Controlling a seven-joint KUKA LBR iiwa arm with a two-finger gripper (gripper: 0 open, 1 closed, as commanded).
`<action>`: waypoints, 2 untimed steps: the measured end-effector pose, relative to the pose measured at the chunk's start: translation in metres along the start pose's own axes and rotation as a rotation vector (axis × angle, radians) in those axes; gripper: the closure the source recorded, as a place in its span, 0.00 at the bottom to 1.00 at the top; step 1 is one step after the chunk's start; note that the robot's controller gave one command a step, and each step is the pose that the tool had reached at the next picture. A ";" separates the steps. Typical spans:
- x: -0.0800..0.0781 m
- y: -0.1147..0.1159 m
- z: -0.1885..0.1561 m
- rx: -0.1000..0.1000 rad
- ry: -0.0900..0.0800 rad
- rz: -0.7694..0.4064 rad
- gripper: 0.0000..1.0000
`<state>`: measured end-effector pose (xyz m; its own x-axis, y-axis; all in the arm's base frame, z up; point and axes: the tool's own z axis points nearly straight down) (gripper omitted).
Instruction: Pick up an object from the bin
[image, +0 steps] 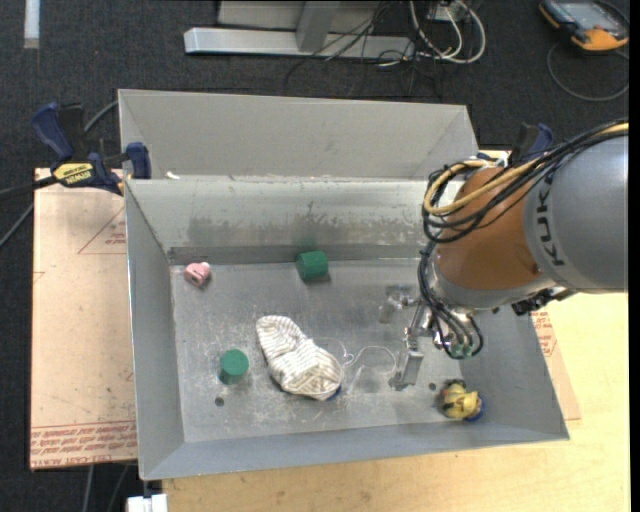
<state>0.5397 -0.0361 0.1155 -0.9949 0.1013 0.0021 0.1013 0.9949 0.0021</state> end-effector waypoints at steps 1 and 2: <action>-0.018 0.008 0.006 0.002 -0.006 -0.229 0.00; 0.042 0.064 0.047 -0.004 0.003 -0.129 0.00</action>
Offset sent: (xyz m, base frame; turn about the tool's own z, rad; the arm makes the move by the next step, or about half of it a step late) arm -0.0346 0.0639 -0.0455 -0.1242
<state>0.5039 0.0317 0.0685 -0.9996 -0.0278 0.0041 -0.0278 0.9996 0.0065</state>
